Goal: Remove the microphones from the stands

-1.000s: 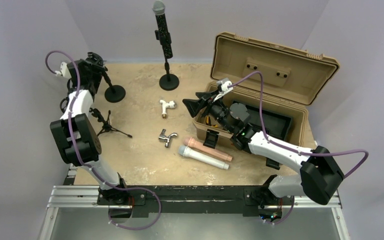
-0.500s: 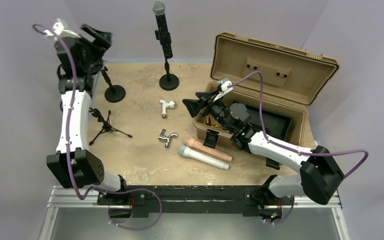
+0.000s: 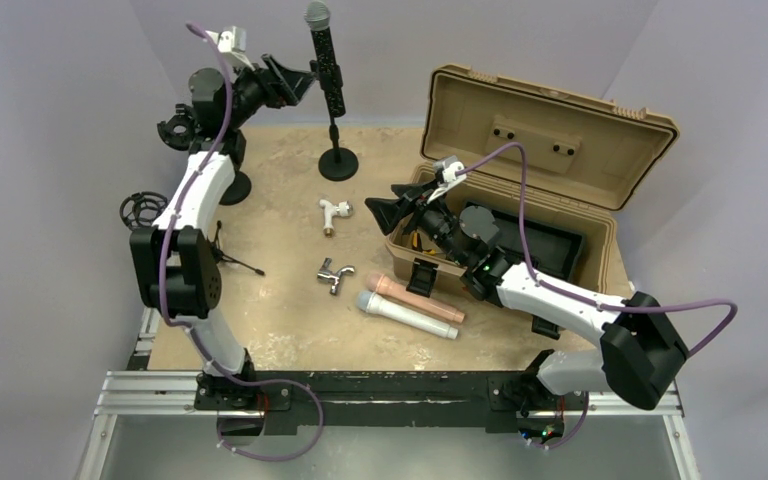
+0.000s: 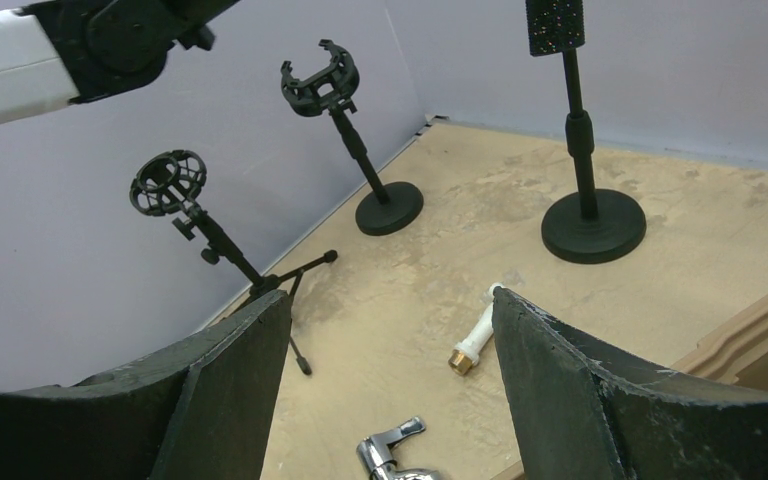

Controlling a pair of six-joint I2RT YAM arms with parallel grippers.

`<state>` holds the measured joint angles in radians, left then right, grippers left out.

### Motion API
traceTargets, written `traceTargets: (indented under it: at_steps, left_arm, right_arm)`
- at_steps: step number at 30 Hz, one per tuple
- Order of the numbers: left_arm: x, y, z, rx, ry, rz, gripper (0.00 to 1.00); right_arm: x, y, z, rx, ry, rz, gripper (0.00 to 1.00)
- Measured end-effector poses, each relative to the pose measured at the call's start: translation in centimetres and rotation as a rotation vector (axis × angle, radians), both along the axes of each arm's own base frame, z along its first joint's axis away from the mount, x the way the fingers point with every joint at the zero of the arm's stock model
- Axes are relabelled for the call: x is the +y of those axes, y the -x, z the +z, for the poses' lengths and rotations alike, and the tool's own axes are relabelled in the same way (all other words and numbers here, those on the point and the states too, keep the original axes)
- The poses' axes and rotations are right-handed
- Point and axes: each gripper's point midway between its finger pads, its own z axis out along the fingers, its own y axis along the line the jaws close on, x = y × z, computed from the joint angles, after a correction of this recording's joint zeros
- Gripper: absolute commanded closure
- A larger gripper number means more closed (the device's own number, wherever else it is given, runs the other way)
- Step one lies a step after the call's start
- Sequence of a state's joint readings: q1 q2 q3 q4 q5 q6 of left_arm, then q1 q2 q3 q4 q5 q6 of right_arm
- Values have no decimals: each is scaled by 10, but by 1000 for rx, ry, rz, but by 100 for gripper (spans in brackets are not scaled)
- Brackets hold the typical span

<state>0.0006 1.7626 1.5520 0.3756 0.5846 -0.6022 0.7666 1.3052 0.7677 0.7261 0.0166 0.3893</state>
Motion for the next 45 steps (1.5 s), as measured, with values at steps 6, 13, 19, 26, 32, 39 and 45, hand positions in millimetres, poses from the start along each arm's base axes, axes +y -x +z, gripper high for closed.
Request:
traceTargets:
  at_steps: [6,13,19,26,32,39,45]
  left_arm:
    - [-36,-28,13,-89,-43,-106,22]
    - [-43,-57,27,-143,-45,-118,33]
    - [-43,-72,14,-117,-43,-113,42]
    - [-49,-78,9,-102,-46,-129,76]
    - [-47,-79,8,-74,-85,-99,100]
    - [-8,-63,11,32,-171,163,100]
    - [48,8,12,79,-226,439,100]
  right_arm:
    - [-2,2,6,-11,-10,-1,28]
    - [-4,0,7,-11,-14,-14,27]
    - [-4,0,7,-10,-13,-18,27]
    - [-4,-1,6,-9,-12,-19,28]
    - [-3,-3,-1,3,4,-21,28]
    - [-2,-5,-7,13,14,-27,28]
    - [2,-9,-20,35,35,-26,28]
